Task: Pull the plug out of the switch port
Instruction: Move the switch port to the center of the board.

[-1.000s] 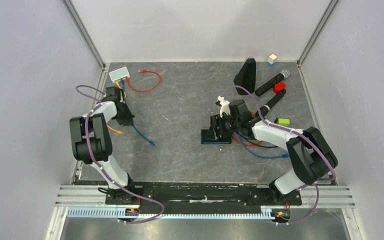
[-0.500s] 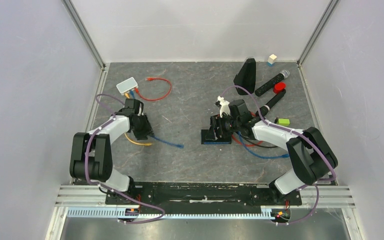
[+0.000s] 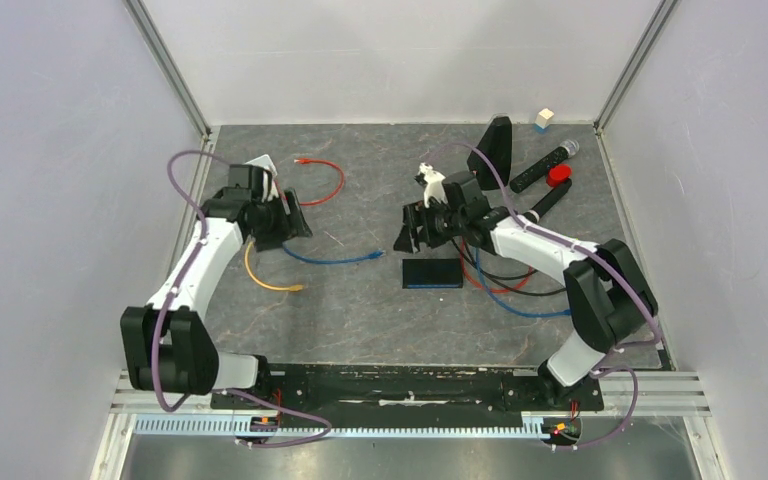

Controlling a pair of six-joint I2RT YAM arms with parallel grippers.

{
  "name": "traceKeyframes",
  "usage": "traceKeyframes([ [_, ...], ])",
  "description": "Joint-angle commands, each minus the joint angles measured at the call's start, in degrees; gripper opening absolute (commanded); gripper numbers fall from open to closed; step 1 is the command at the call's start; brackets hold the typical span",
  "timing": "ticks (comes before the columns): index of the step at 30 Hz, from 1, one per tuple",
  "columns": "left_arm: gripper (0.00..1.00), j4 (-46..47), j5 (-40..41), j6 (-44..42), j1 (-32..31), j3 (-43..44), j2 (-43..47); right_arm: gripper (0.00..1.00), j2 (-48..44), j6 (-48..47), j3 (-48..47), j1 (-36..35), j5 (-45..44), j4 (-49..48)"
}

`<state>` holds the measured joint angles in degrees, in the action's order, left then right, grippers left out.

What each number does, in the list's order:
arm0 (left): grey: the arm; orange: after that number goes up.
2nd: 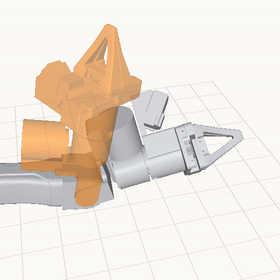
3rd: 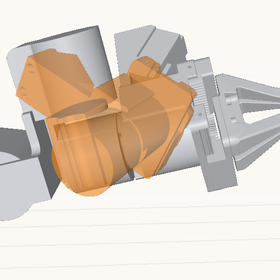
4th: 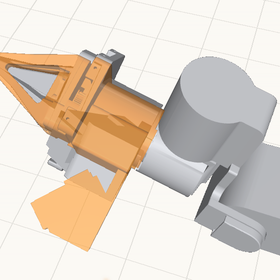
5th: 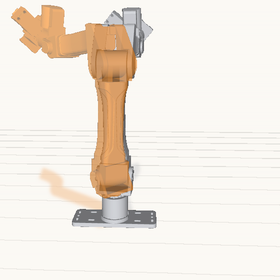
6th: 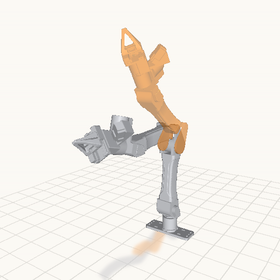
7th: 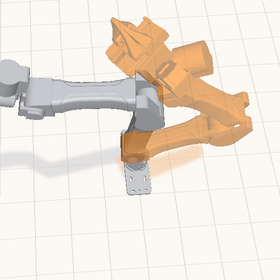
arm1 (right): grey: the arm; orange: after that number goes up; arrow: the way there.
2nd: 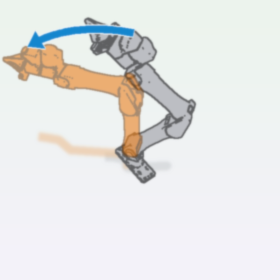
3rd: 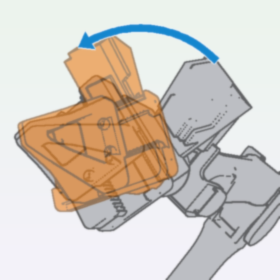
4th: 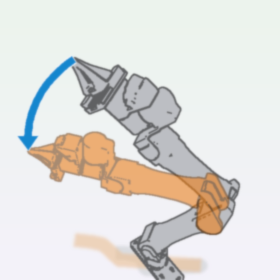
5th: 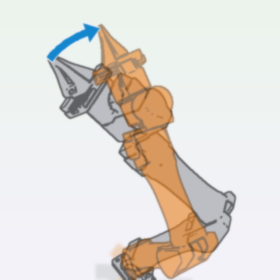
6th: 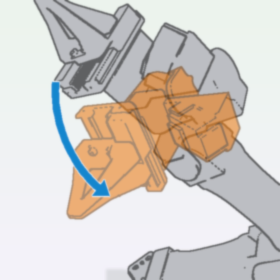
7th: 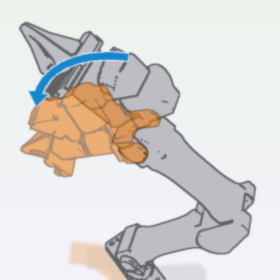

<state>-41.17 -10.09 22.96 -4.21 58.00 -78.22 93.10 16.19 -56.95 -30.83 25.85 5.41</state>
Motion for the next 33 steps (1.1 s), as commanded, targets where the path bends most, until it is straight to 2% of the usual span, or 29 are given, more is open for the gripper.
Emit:
traceKeyframes([
  [1,0.82,-3.2,3.8,-5.4,1.2,9.0,4.1,0.76,4.2,-1.5,-9.2,-2.7,-2.3,1.6],
  [4,0.83,-1.7,6.6,-5.8,5.7,11.2,2.3,0.76,8.9,-1.8,-16.3,-5.1,-4.0,3.3],
  [7,0.84,-1.0,4.3,-5.6,11.9,13.8,-2.7,0.76,15.0,-2.6,-24.8,-6.9,-5.6,5.5],
  [9,0.84,0.7,4.7,-5.5,13.8,14.1,-5.6,0.76,19.2,-3.2,-31.8,-8.0,-6.6,6.4],
  [14,0.84,6.3,0.0,-3.1,15.8,10.4,-9.9,0.76,33.6,-6.9,-54.0,-10.7,-9.4,11.6],
  [18,0.84,10.3,-0.7,-1.3,16.0,5.2,-9.6,0.79,43.0,-7.2,-65.6,-10.8,-7.6,9.0],
  [23,0.84,12.3,-4.3,0.3,16.1,-0.3,-8.4,0.84,47.2,-8.1,-68.1,-11.4,-7.7,0.9],
  [27,0.81,15.1,-8.4,2.5,16.0,-5.7,-6.4,0.87,53.0,-11.2,-73.9,-12.6,-7.0,0.7],
  [33,0.79,15.0,-9.8,3.4,16.0,-10.0,-3.6,0.93,56.8,-15.2,-74.2,-13.5,-7.6,-2.2],
])
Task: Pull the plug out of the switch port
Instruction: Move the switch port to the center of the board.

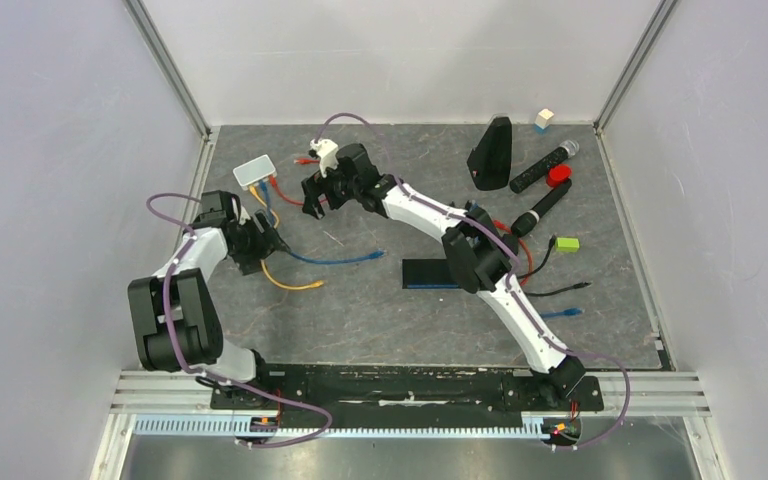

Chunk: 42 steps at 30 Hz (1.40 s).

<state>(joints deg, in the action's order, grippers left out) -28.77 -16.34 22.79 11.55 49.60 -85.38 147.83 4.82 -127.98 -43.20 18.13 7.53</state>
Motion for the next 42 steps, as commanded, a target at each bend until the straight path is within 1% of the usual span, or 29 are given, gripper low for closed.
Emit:
traceKeyframes([
  [1,0.79,2.9,-3.8,3.7,0.2,-2.1,3.9,0.93,2.7,-3.8,-3.5,-1.1,0.7,-4.6],
  [3,0.78,3.2,-4.3,3.6,0.2,-3.0,4.4,0.93,3.8,-3.8,-3.6,-1.2,1.6,-4.9],
  [5,0.73,2.7,-4.4,3.2,0.3,-3.0,4.7,0.91,4.5,-3.8,-3.5,-1.4,2.3,-4.3],
  [7,0.65,2.4,-4.8,2.9,0.2,-3.0,4.8,0.88,4.0,-4.3,-2.2,-1.7,3.7,-3.1],
  [9,0.55,2.2,-4.9,2.9,0.2,-3.1,5.1,0.86,1.7,-5.8,2.2,-2.3,3.9,-3.2],
  [11,0.47,2.1,-5.2,2.9,0.2,-3.3,5.4,0.83,-1.5,-6.9,6.6,-2.8,4.2,-3.9],
  [12,0.45,2.0,-5.0,2.8,0.2,-3.5,5.6,0.82,-2.9,-6.9,8.4,-3.0,4.6,-4.3],
  [17,0.42,0.6,-4.6,2.6,0.1,-4.7,6.9,0.78,-8.6,-7.3,16.5,-3.4,6.9,-4.8],
  [21,0.42,-0.8,-5.1,2.6,0.1,-5.5,8.5,0.71,-11.8,-8.1,22.2,-3.7,8.9,-2.8],
  [22,0.43,-1.2,-5.3,2.4,0.0,-5.9,8.9,0.70,-13.3,-8.1,24.4,-3.9,9.3,-2.9],
  [25,0.51,-2.7,-6.1,1.9,0.0,-6.5,10.5,0.69,-18.7,-8.7,33.9,-5.3,9.8,-5.1],
  [29,0.68,-5.0,-5.1,1.7,-0.1,-7.3,13.9,0.69,-25.6,-7.6,45.9,-7.5,9.9,-9.9],
  [30,0.78,-5.8,-4.4,1.2,-0.1,-7.2,14.8,0.69,-26.8,-7.0,48.2,-7.9,9.7,-10.9],
  [31,0.80,-6.7,-3.3,0.7,-0.1,-6.8,15.4,0.69,-28.1,-6.3,50.6,-8.2,9.5,-11.8],
  [35,0.82,-9.7,1.2,-0.8,0.0,-4.0,18.0,0.69,-32.0,-2.4,58.2,-9.2,9.7,-15.5],
  [38,0.83,-9.9,2.6,-1.5,0.0,-1.7,18.3,0.69,-33.8,-0.6,62.6,-10.6,10.4,-16.8],
  [42,0.83,-9.9,1.9,-2.4,0.0,1.1,15.9,0.68,-36.1,-0.1,67.1,-12.7,9.1,-16.8],
])
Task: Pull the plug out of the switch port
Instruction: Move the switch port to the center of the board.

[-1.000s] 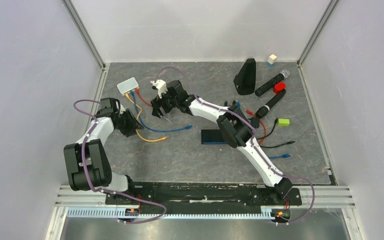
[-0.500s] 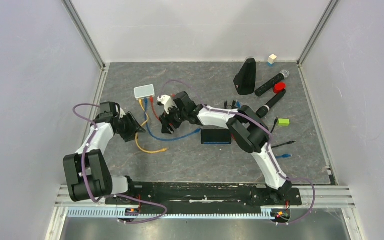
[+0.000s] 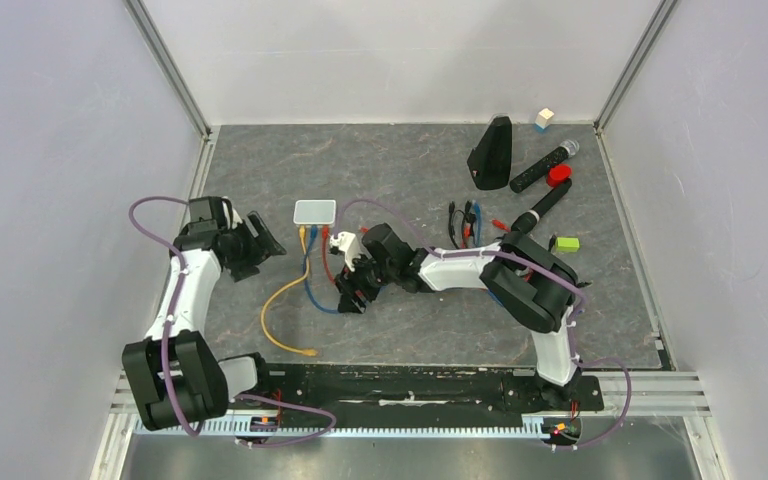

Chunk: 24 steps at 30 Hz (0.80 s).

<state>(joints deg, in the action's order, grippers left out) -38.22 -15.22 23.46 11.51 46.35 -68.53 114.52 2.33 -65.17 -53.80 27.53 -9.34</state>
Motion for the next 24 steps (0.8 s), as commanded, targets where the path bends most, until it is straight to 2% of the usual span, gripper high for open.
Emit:
traceKeyframes([
  [1,0.84,-0.3,0.7,-3.2,0.0,4.8,-1.8,0.68,-3.7,2.8,5.5,-2.5,-0.6,0.1],
  [6,0.84,0.5,0.9,-4.0,0.0,5.9,-4.4,0.69,-8.1,4.8,10.2,-3.1,0.4,-0.5],
  [10,0.84,1.5,0.3,-4.0,0.0,5.6,-6.3,0.69,-9.8,4.6,9.7,-4.0,2.8,1.0],
  [16,0.85,3.4,-0.1,-3.5,0.0,5.0,-8.3,0.70,-13.8,5.6,8.8,-5.3,0.6,2.8],
  [20,0.85,4.4,-0.9,-2.8,0.0,5.1,-9.5,0.71,-18.4,5.3,6.6,-4.6,-7.1,4.7],
  [24,0.85,5.0,-1.1,-2.2,0.0,5.2,-9.6,0.73,-21.2,6.5,5.8,-1.7,-10.8,4.9],
])
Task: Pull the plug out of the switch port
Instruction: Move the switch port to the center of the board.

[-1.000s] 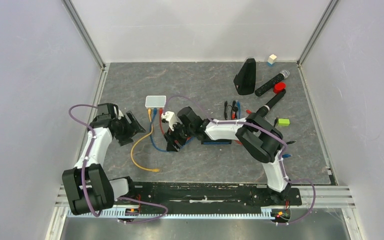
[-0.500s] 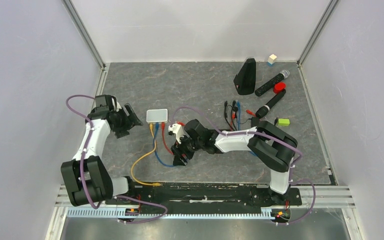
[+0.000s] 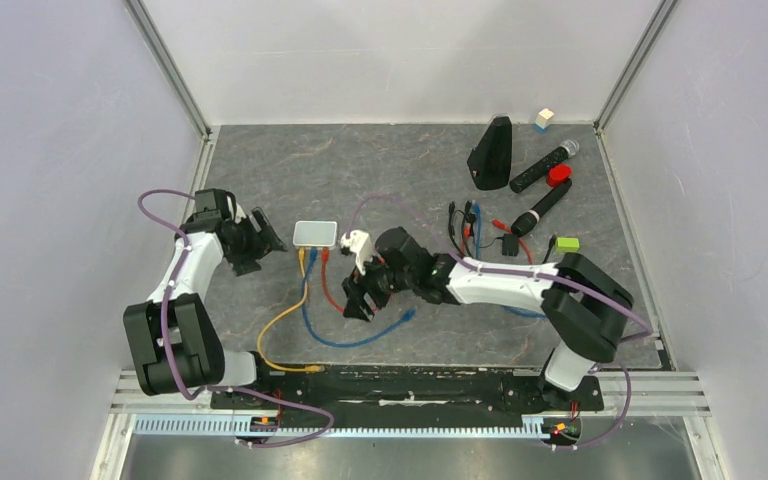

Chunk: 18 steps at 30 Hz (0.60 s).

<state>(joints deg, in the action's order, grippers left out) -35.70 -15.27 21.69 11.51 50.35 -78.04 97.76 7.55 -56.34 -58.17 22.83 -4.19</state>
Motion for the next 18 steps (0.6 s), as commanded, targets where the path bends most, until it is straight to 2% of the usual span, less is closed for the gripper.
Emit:
traceKeyframes([
  [1,0.85,2.6,-1.0,-0.3,0.0,1.5,-0.2,0.73,-4.4,1.8,-3.0,3.8,-6.6,-0.3],
  [7,0.85,5.5,-2.0,2.3,-0.1,1.6,-0.9,0.72,1.1,4.4,-5.6,9.0,-5.9,3.7],
  [10,0.86,7.1,-2.4,3.8,-0.1,2.0,-3.0,0.71,4.9,5.1,-8.2,9.6,-4.4,4.1],
  [14,0.86,9.5,-3.8,5.2,-0.3,2.0,-6.0,0.69,9.9,5.5,-12.0,9.7,-7.0,7.8],
  [18,0.86,9.9,-3.5,4.9,-0.6,1.1,-6.5,0.68,11.5,3.4,-11.8,10.1,-6.9,9.3],
])
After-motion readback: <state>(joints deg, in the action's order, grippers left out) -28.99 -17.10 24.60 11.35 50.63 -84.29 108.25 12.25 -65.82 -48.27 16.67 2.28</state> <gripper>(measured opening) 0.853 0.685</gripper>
